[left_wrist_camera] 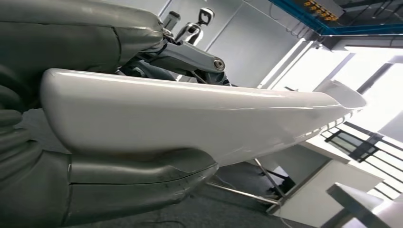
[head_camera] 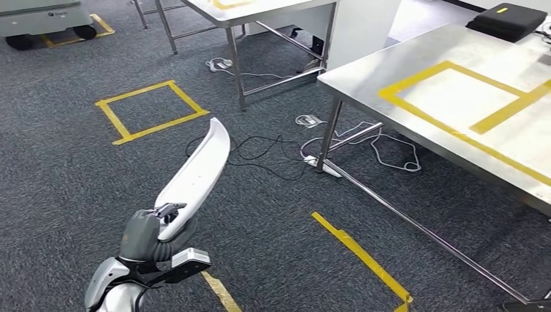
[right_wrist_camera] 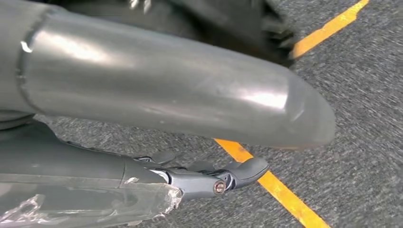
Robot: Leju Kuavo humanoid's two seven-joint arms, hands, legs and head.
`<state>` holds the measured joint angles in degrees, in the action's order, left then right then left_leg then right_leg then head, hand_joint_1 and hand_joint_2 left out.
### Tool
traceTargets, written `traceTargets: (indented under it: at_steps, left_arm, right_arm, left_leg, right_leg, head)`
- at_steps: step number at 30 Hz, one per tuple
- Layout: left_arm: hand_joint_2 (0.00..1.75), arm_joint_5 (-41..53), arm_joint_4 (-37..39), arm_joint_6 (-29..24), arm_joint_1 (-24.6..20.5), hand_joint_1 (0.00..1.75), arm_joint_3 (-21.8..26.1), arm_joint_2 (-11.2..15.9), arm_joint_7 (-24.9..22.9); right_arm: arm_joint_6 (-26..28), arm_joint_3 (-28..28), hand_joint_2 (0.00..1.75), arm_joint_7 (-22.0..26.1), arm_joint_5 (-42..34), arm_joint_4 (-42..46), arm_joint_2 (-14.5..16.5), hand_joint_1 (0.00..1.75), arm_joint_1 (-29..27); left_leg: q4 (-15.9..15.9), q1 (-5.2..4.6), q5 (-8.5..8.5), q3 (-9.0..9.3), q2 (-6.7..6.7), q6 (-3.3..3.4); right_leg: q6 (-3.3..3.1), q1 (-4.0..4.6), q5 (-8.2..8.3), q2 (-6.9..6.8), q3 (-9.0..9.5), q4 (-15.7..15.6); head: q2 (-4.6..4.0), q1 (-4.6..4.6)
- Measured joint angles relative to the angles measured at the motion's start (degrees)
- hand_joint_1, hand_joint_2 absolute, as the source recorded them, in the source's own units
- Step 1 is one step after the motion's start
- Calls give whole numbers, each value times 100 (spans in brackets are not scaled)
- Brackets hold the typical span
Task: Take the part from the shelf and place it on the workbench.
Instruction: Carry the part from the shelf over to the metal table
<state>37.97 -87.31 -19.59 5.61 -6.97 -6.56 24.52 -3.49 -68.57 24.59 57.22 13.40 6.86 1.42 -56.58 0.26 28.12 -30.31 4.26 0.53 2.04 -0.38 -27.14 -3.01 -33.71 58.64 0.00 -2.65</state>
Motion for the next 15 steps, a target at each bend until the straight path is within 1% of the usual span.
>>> traceTargets:
  at_steps: [1,3,4,5,6,7,8,9,10,11,12,13,14,15]
  left_arm:
    - [175,-80,-5,1,-10,175,21,-2,29]
    - [175,-214,-28,2,-38,175,69,-5,66]
    - [175,-264,-48,1,-58,175,98,-5,73]
    - [175,-304,-70,0,-81,175,138,-5,82]
    - [175,-334,-90,-2,-103,175,184,-3,89]
    - [175,-353,-100,-2,-118,175,232,1,95]
    - [175,-365,-104,-3,-126,175,279,5,100]
    - [175,-372,-104,-3,-128,175,317,12,101]
    - [175,-375,-104,-3,-129,175,349,17,102]
    - [175,-377,-104,-3,-135,175,374,21,103]
    - [175,-378,-104,-3,-144,175,399,22,103]
    - [175,-378,-104,-3,-157,175,422,22,104]
    - [175,-377,-104,-3,-174,175,445,22,104]
    - [175,-377,-104,-3,-194,175,464,22,106]
  right_arm:
    - [-5,0,0,2,25,0,-2,0,12]
    - [-13,0,0,4,65,1,-5,0,18]
    - [-13,0,0,5,80,1,-7,0,13]
    - [-15,0,0,5,97,2,-11,0,13]
    - [-20,0,0,4,115,2,-15,0,19]
    - [-26,0,0,4,130,1,-17,0,25]
    - [-35,0,0,3,143,1,-19,0,33]
    - [-44,0,0,1,154,0,-19,0,37]
    - [-53,0,0,-1,164,0,-19,0,35]
    - [-62,0,0,-2,176,0,-19,0,33]
    - [-68,0,0,-4,188,0,-19,0,31]
    - [-75,0,0,-4,199,0,-19,0,31]
    - [-78,0,0,-3,207,0,-19,0,35]
    - [-80,0,0,-3,212,0,-19,0,38]
  left_leg:
    - [-6,-15,12,9,44,-28]
    - [-8,-23,29,24,127,-82]
    - [-36,-12,66,28,105,-114]
    - [-149,1,159,-7,21,-145]
    - [-386,14,311,-105,-100,-172]
    - [-739,24,501,-264,-236,-189]
    - [-1152,28,687,-466,-325,-198]
    - [-1499,29,804,-649,-363,-200]
    - [-1677,28,806,-760,-376,-195]
    - [-1639,28,692,-772,-380,-181]
    - [-1383,27,480,-676,-383,-159]
    - [-996,25,234,-512,-391,-131]
    - [-612,19,57,-345,-407,-105]
    - [-311,12,-47,-217,-421,-84]
  right_leg:
    - [-42,16,8,-31,66,-115]
    - [-127,29,10,66,69,-124]
    - [-161,22,19,110,73,-133]
    - [-199,12,28,152,82,-146]
    - [-236,0,37,191,92,-159]
    - [-263,-3,40,230,93,-162]
    - [-284,1,39,270,91,-161]
    - [-294,8,37,312,93,-160]
    - [-299,16,35,352,97,-159]
    - [-301,24,33,387,105,-158]
    - [-300,31,30,420,118,-157]
    - [-296,35,26,447,130,-156]
    - [-284,49,18,469,134,-147]
    - [-266,59,12,486,126,-136]
  head:
    - [0,3]
    - [0,9]
    - [0,10]
    - [0,21]
    - [0,34]
    - [0,50]
    - [0,63]
    - [0,68]
    - [0,72]
    - [0,73]
    - [0,73]
    - [0,73]
    - [0,73]
    - [0,72]
